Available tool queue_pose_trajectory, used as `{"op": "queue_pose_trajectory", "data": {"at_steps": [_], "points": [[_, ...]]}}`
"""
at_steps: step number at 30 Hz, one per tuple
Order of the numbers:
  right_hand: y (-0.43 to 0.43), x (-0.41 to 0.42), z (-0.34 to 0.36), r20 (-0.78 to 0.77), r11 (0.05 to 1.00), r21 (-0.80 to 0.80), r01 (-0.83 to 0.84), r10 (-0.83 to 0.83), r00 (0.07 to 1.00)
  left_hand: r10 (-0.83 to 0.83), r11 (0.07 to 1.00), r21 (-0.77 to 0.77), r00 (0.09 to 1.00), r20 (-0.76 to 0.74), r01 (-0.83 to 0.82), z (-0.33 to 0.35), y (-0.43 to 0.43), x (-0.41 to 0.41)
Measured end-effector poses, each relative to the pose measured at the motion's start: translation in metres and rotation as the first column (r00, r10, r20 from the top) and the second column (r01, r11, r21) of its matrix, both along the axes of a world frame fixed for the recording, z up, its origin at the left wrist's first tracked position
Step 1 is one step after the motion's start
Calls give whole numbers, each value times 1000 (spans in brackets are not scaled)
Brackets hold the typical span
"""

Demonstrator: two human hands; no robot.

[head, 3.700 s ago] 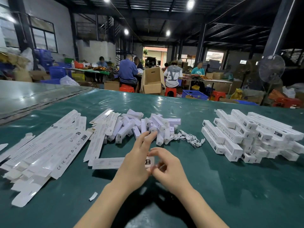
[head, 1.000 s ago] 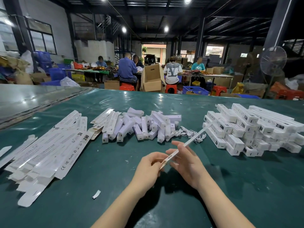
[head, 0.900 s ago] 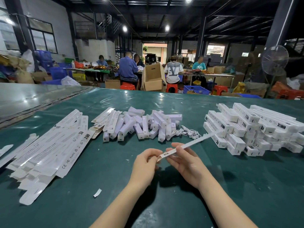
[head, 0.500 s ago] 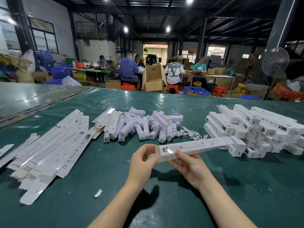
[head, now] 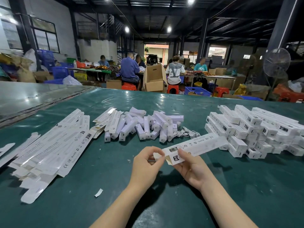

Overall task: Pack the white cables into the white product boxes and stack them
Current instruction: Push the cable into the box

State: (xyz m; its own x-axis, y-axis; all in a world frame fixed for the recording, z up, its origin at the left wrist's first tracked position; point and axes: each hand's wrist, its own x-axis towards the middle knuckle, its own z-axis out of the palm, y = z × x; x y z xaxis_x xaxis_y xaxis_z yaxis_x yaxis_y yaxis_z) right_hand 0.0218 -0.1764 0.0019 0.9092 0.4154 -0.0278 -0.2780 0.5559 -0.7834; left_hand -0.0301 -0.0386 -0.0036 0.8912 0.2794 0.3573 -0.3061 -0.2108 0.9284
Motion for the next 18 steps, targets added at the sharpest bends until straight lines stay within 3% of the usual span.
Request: {"op": "queue_pose_trajectory", "data": {"at_steps": [6,11,18], "points": [[-1,2,-1,13,999,30,36,-36,999,-61,998,9,997,-50,61,3,-2,1],[-2,3,1,-3,989,87,116,-116,993,-83,993,-85,994,-71,77,6,-1,1],[3,2,0,83,971,-70,227,-221,972,-60,977,206,998,6,58,-1,-4,-4]]}}
